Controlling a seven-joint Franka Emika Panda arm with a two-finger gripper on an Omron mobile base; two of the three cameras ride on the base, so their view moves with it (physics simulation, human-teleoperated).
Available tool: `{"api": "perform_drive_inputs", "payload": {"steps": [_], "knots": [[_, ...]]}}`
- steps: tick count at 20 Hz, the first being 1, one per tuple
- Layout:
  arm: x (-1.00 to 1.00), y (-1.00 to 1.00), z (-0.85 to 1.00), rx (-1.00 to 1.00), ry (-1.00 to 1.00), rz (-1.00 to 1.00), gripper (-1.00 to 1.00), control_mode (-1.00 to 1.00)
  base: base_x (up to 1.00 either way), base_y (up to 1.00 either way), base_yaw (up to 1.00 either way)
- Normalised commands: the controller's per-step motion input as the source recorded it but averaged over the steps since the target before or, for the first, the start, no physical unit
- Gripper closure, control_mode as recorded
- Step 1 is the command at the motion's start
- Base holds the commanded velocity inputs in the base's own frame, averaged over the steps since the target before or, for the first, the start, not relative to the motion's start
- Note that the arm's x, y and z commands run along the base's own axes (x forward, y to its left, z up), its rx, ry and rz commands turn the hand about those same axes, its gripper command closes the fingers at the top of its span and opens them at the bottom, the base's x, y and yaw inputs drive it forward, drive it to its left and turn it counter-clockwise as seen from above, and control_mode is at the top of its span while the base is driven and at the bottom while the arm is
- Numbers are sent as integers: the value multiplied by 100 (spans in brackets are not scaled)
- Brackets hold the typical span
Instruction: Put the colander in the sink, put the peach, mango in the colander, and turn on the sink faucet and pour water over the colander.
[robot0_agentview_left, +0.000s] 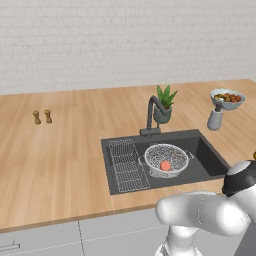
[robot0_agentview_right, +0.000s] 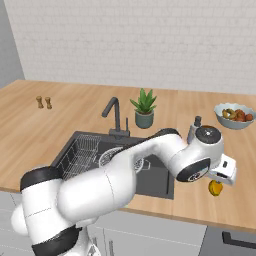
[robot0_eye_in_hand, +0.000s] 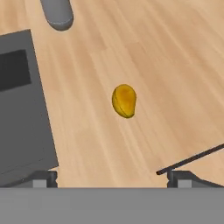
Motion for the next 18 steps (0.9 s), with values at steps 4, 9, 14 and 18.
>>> {"api": "perform_drive_inputs", "payload": {"steps": [4, 9, 14, 18], "knots": [[51, 0, -17, -3, 33, 0, -100, -100, 0, 0, 0], [12, -8, -37, 0, 20, 0, -100, -100, 0, 0, 0], [9, -15, -38, 2, 6, 0, -100, -100, 0, 0, 0], [28, -1, -24, 1, 1, 0, -100, -100, 0, 0, 0]]}}
